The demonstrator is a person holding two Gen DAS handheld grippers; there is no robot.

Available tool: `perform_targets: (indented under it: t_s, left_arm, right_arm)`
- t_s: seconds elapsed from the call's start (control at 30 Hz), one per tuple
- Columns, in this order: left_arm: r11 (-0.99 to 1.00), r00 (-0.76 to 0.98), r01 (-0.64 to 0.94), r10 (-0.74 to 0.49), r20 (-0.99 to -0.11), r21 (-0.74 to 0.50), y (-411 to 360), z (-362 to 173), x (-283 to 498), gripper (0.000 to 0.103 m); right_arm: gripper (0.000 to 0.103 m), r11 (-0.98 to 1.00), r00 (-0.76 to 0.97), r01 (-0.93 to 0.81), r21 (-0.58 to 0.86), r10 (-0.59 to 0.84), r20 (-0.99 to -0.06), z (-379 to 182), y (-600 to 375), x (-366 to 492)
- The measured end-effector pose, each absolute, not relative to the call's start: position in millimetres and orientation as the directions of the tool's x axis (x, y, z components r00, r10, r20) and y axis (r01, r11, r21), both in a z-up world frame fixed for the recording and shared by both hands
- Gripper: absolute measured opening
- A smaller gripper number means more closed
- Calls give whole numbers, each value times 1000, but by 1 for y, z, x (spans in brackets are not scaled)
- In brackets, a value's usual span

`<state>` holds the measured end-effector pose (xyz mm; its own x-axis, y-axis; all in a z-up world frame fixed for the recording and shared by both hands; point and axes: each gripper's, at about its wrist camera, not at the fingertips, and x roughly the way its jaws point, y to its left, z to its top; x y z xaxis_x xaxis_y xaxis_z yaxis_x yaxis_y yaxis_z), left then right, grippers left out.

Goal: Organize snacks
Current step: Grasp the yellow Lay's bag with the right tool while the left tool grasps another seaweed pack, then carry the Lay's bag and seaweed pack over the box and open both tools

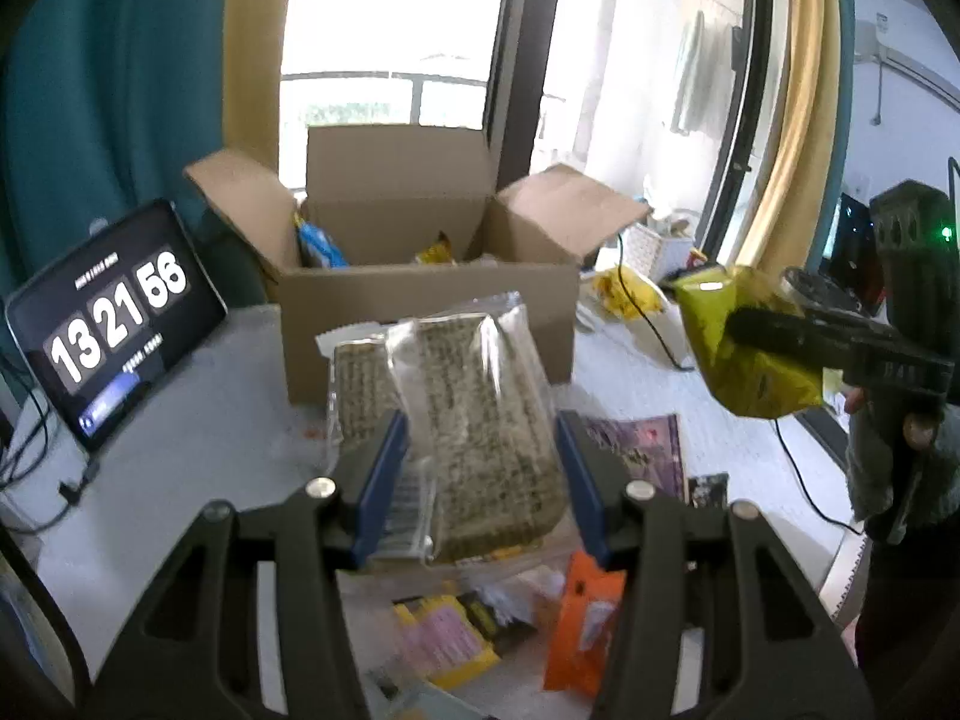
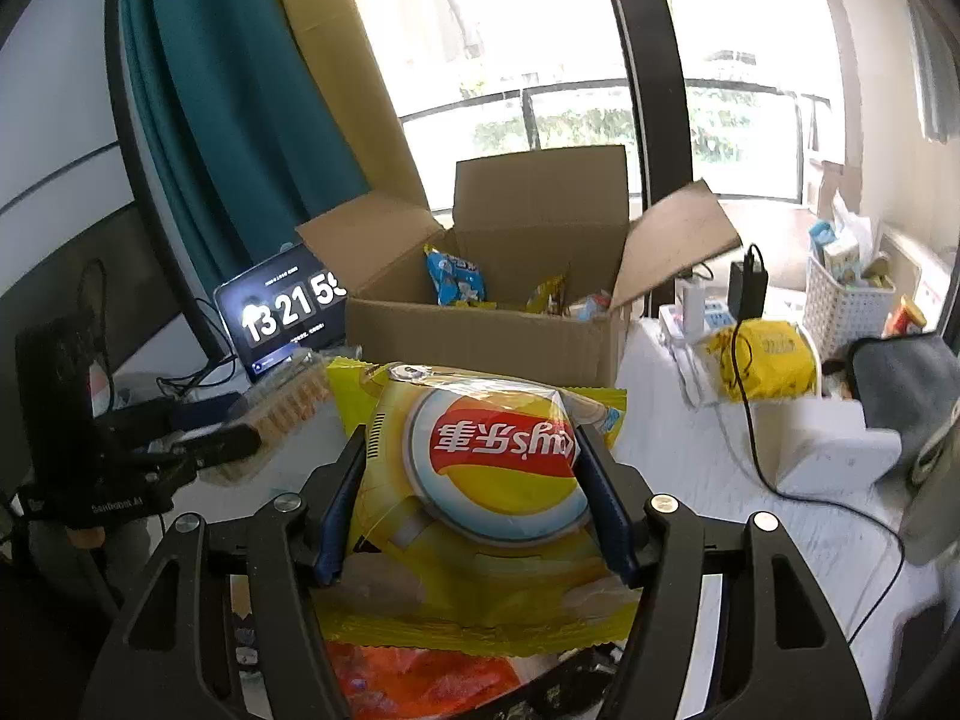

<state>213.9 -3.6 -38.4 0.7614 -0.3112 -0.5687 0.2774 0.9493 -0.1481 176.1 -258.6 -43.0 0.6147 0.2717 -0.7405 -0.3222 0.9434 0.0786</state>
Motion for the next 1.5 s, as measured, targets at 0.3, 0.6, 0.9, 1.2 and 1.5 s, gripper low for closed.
perform_targets:
  t_s: [0.3, 0.6, 0.9, 1.2, 1.5]
  left_arm:
    - [959, 807, 267, -279, -521, -100, 7, -17, 243, 52]
    - [969, 844, 243, -237, -482, -50, 12, -1, 283, 52]
    - [970, 859, 244, -221, -461, -11, 2, 10, 322, 53]
    - [963, 853, 269, -247, -459, -18, -14, 7, 387, 53]
    - [969, 850, 246, -234, -472, -38, -25, -15, 448, 77]
  right_arm:
    - [68, 939, 634, -341, 54, 272, -724, -36, -251, 204]
    - [68, 934, 653, -355, 41, 279, -704, -34, -251, 237]
    - [68, 937, 678, -349, 32, 276, -682, -34, -260, 266]
    - [68, 939, 682, -343, 21, 265, -682, -41, -270, 286]
    - [68, 950, 710, -311, -26, 215, -670, -43, -280, 305]
